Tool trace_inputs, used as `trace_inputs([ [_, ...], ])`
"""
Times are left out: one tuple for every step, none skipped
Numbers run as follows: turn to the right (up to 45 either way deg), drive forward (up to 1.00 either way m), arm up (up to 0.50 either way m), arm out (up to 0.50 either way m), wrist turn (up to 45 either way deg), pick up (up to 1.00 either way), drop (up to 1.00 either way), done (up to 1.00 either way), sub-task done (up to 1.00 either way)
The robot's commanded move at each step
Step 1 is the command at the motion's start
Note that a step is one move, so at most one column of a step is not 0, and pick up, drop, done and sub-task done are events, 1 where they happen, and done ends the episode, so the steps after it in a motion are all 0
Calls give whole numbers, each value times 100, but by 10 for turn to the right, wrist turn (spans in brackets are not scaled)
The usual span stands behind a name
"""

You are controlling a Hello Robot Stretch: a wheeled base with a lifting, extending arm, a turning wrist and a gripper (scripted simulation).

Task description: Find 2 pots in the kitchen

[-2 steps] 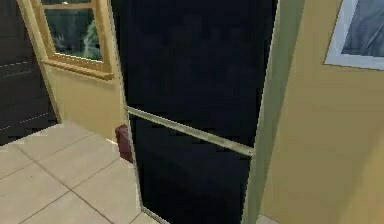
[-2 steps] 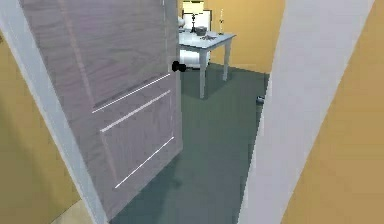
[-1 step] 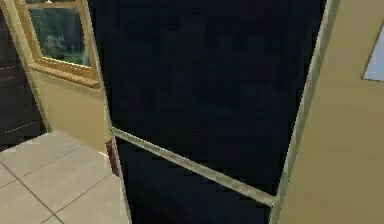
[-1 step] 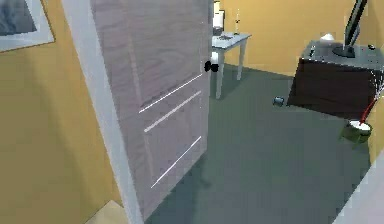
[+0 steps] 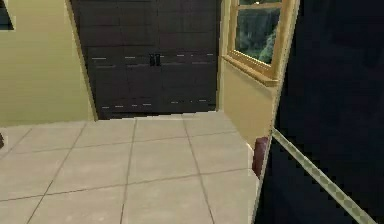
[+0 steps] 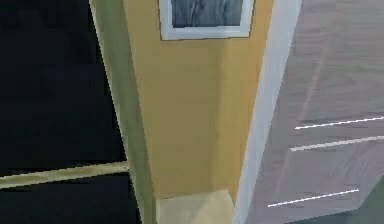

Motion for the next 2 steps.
trace_inputs([
  [-270,0,0,0,0,0,0,0,0],
  [0,100,0,0,0,0,0,0,0],
])
